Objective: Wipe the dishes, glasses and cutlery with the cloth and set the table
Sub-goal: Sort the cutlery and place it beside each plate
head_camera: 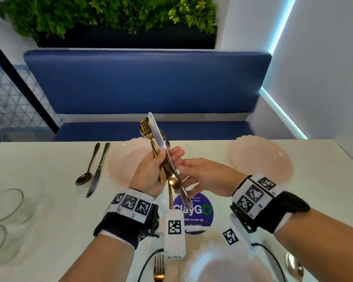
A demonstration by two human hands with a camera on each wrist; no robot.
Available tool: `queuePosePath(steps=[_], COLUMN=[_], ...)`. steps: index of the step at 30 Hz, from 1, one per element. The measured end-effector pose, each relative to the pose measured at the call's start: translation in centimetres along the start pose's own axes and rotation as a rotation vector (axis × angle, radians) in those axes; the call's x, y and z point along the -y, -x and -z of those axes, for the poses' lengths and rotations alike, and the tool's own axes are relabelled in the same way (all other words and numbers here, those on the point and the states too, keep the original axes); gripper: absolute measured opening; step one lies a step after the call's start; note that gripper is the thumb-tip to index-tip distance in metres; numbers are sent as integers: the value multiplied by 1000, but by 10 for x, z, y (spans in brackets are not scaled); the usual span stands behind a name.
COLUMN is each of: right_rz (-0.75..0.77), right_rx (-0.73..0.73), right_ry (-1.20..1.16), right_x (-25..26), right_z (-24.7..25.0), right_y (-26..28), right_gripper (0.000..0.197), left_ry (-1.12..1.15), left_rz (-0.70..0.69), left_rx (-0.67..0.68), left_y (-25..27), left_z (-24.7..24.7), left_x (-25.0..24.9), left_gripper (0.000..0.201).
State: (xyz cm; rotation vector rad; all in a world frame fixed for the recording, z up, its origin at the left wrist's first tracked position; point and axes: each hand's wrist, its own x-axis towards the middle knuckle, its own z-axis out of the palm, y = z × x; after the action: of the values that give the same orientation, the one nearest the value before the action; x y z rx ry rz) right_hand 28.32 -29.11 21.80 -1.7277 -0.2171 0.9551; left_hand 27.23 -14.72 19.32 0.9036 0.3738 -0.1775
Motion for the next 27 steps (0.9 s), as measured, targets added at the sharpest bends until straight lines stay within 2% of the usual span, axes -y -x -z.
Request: queuePosePath(steps=[3, 7, 12, 14, 17, 20, 22, 24, 26, 27], right_rz=[26, -59, -24, 12, 40, 35, 65, 123, 193, 225], right_rx=[-5, -13, -48, -156, -311, -349, -392, -436, -428, -420], right_ry=[3, -126, -237, -135, 116, 79, 46, 55, 17, -31], right_x=[-6, -8, -10, -11, -13, -19, -23, -21, -14, -9], right_z=[-7, -24, -36, -38, -34, -28, -19, -6, 8, 15], right_y=[-6, -14, -21, -23, -25, -22, -18, -12, -6, -3], right_gripper=[23, 6, 19, 26, 42, 49, 44, 31, 16, 14], left_ry=[-55, -14, -1, -16, -52, -55, -82, -108, -61, -45], left_rz=[16, -44, 9, 30, 8, 22, 43, 28, 49, 43], left_rx=[27, 28, 64, 46, -17, -115, -167, -230, -259, -298], left_y=[-6, -13, -19, -18, -17, -20, -24, -30, -35, -36], left_z=[6, 12, 24, 25, 26, 35, 42, 50, 57, 60], left_x=[-6, -12, -14, -17, -23, -32, -40, -48, -55, -59], left_gripper=[37, 30, 42, 40, 26, 27, 38, 47, 48, 48])
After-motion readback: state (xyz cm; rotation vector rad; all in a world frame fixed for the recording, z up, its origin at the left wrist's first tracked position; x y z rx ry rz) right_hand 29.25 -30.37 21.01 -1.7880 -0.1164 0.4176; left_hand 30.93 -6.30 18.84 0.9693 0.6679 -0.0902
